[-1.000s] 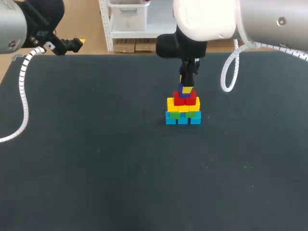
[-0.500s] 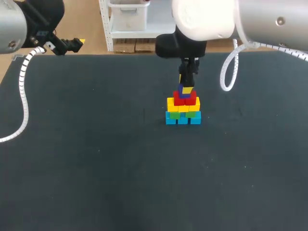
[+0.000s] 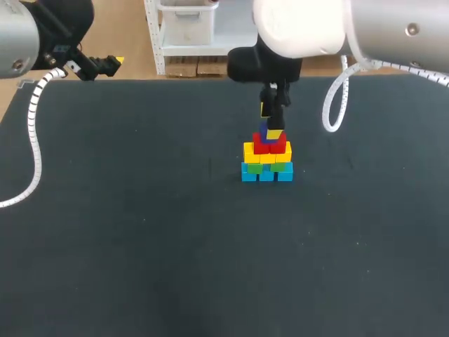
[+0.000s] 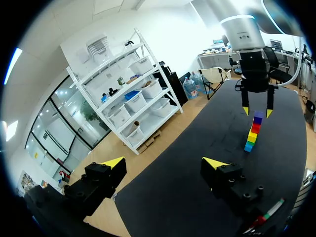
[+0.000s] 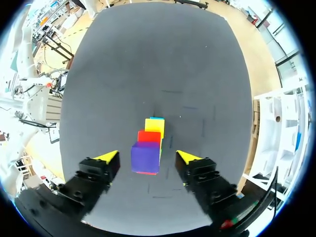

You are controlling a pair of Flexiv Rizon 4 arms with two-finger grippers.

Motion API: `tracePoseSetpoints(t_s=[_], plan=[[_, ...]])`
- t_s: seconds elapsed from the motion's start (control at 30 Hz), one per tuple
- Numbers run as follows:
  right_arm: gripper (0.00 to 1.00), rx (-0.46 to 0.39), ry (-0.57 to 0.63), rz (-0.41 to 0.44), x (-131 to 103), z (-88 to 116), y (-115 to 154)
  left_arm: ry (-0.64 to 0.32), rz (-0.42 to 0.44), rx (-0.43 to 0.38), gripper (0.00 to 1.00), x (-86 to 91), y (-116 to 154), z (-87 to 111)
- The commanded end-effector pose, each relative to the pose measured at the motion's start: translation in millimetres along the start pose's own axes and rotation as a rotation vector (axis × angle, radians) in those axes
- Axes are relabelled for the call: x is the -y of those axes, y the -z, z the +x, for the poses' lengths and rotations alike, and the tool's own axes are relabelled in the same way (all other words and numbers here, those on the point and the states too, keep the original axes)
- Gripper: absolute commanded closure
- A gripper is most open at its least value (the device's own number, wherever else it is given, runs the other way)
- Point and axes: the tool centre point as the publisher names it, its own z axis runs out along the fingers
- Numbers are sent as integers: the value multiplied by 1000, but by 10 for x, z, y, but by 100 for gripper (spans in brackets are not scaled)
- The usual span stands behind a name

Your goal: Place the blue cubes, place green cubes on the blue cubes, place the yellow cubes on the green cubes, then place the red cubes on the yellow cubes, and place purple cube on the red cubes.

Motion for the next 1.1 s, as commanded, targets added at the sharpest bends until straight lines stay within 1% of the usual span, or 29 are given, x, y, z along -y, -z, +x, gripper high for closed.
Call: tracePoseSetpoints(t_s=[0.03,0.13,0.37,0.8,0.9,1.1], plan=[[0,30,-8,33,-92,78,87,-1,5,4,0,-14,-11,7],[0,39,-9,72,-105,96,186,-1,5,4,0,-14,-11,7],[0,57,-21,117,-125,146,319,-1,5,4,0,-14,-11,7],[0,71,-47,158,-112,281,364,-1,5,4,0,-14,-11,7],[0,113,-51,209,-105,307,395,-1,5,4,0,-14,-11,7],[0,113,-51,209,-105,307,395,-1,5,4,0,-14,-11,7]])
